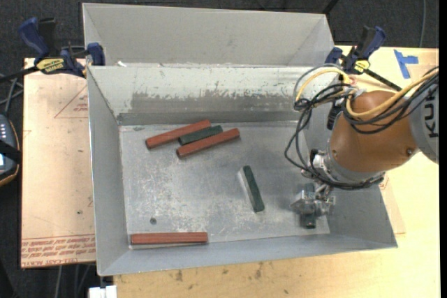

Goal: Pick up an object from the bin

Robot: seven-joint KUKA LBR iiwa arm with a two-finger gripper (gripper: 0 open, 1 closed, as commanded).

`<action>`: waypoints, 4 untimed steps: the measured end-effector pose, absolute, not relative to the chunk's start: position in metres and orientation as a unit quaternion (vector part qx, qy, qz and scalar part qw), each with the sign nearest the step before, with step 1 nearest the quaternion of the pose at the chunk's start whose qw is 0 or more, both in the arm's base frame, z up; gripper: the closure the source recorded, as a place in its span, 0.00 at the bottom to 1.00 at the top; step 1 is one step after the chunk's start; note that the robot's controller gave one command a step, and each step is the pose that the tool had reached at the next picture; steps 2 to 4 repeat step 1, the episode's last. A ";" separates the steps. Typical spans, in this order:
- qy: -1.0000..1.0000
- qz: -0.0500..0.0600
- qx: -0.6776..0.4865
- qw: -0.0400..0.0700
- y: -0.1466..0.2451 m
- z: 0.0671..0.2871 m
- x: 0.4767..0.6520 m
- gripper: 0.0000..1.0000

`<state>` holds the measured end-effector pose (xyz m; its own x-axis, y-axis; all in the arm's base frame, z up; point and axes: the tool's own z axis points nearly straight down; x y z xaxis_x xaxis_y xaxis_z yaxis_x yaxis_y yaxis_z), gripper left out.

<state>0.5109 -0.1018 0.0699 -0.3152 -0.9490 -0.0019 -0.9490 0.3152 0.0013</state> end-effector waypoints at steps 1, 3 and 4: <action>0.804 -0.001 -0.595 0.003 -0.083 0.234 0.499 1.00; 0.804 -0.001 -0.595 0.003 -0.083 0.234 0.499 1.00; 0.804 -0.001 -0.595 0.003 -0.083 0.234 0.499 1.00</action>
Offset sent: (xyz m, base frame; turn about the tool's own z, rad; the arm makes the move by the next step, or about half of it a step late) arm 0.0000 0.0000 0.0000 0.0000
